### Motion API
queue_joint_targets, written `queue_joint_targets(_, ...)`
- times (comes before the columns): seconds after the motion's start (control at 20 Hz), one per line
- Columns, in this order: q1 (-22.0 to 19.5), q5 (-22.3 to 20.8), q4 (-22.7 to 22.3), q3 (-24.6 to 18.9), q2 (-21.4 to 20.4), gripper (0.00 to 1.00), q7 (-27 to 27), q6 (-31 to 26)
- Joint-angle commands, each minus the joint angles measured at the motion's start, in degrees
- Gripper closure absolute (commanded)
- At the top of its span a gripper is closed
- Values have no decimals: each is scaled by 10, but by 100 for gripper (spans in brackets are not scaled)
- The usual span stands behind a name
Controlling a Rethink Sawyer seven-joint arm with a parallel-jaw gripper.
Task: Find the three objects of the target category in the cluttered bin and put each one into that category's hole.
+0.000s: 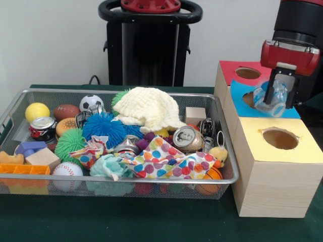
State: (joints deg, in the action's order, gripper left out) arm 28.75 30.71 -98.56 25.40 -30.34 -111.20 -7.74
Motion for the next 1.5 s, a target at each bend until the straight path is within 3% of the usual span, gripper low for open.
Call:
queue_joint_targets(0.05, 15, 38, -57, -32, 34, 100, -177, 1)
queue_joint_targets(0.55, -6, 26, -65, -52, 23, 100, -157, 14)
queue_joint_targets(0.6, -11, 23, -68, -58, 19, 0, -155, 18)
queue_joint_targets(1.5, -57, -12, -77, -102, -5, 0, -115, 41)
